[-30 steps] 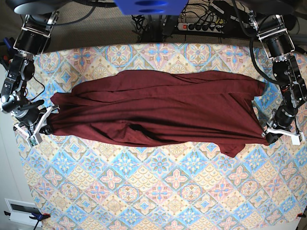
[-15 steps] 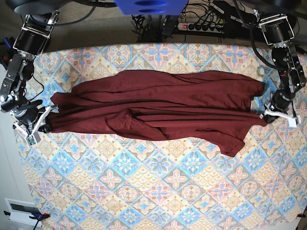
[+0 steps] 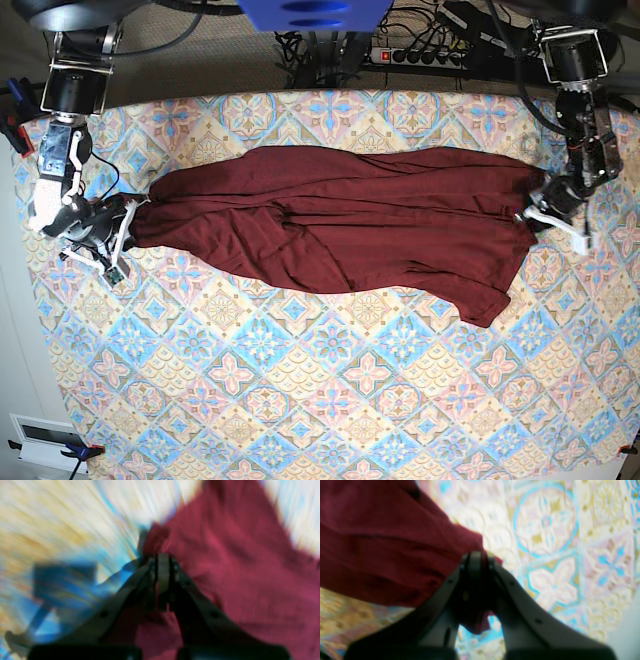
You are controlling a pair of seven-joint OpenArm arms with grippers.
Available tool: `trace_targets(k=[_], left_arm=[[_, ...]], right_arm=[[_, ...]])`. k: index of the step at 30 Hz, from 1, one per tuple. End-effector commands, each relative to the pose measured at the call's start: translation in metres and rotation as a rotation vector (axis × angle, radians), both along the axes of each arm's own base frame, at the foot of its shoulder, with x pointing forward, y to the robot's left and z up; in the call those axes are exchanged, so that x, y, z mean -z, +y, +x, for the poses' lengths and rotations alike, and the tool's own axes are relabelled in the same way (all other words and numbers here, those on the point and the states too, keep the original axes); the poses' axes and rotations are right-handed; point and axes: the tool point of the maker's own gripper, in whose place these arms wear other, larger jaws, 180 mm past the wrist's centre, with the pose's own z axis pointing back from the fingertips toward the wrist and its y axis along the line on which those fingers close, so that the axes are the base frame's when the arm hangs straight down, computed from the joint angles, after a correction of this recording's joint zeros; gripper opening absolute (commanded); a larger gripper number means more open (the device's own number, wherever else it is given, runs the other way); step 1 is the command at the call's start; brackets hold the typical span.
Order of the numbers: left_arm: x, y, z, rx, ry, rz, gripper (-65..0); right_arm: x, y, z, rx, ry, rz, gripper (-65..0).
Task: Layout the t-shirt on the table in an organized manner, then fold the t-shirt properly
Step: 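Regrasp the shirt edge with the left gripper and pull it outward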
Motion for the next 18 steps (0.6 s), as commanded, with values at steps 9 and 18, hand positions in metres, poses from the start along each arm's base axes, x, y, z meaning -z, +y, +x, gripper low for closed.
trace_targets(k=[9,18], left_arm=[[-0.009,0.011,0.001,0.000,-0.014,0.032,-58.0],[-0.059,0.036,0.016,-0.089,-0.172,0.021,-37.7]], right_arm=[[-0.012,-0.005,0.011,0.000,-0.040,-0.050,-64.5],[-0.042,0.005,0.019,-0.040,-0.138,-0.074,-48.1]])
